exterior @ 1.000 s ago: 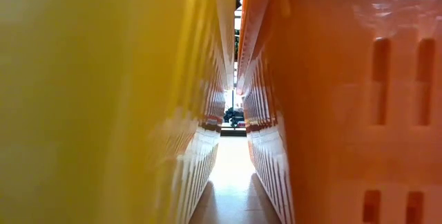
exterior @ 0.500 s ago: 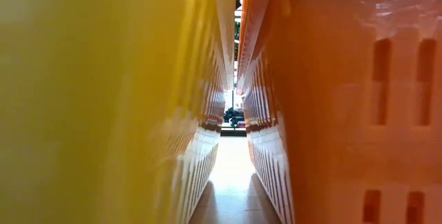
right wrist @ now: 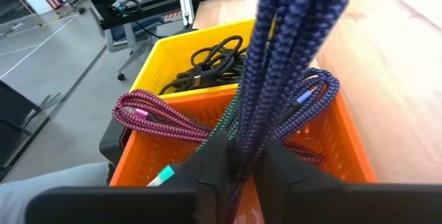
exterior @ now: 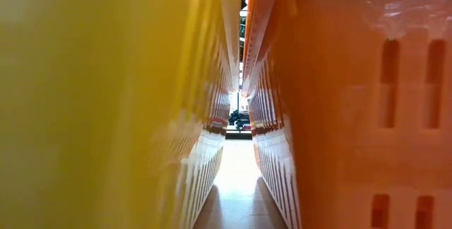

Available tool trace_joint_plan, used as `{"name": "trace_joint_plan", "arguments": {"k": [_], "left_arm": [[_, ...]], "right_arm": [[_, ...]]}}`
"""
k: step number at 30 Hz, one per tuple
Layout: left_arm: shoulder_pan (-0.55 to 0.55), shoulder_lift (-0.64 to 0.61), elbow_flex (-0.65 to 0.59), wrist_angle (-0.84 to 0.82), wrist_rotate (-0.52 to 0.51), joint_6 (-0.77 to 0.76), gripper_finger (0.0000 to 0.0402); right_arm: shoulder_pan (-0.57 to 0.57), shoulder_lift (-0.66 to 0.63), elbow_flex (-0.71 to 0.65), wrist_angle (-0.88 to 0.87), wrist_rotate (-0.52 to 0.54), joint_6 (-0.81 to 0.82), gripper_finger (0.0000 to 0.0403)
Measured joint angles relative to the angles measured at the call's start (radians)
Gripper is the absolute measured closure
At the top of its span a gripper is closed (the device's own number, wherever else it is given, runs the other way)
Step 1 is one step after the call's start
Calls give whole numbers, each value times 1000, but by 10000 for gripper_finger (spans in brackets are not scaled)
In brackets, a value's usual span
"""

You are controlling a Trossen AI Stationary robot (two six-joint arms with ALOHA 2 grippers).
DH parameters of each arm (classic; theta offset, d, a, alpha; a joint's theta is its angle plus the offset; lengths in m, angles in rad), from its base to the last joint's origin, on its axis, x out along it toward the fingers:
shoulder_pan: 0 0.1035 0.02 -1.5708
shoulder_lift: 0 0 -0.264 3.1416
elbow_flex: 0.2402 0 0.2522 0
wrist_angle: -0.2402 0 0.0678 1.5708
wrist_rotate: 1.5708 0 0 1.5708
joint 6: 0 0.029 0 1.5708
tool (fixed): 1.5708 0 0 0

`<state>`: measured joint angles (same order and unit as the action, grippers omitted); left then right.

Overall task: Pick & Place USB Port
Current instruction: Put the black and purple charger cable into the orange bin

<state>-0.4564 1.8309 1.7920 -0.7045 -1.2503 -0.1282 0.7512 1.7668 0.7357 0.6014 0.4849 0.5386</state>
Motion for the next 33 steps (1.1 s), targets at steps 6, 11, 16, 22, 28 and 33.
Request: {"name": "trace_joint_plan", "arguments": {"k": [6,11,16,22,28,33], "left_arm": [[2,0,0,-53,0,-60,376],[8,0,0,-75,27,-74,376],[20,1,0,-76,36,-92,376],[28,1,0,-76,37,-92,376],[28,1,0,-80,37,-88,376],[28,1,0,-80,37,-86,376]], "right_arm": [[0,0,0,5,21,-45,296],[-2,0,0,25,20,-54,252],[-8,0,0,34,22,-61,212],[-11,0,-1,74,23,-104,182],[-11,0,-1,105,23,-137,173],[-17,0,-1,117,23,-159,172]]}}
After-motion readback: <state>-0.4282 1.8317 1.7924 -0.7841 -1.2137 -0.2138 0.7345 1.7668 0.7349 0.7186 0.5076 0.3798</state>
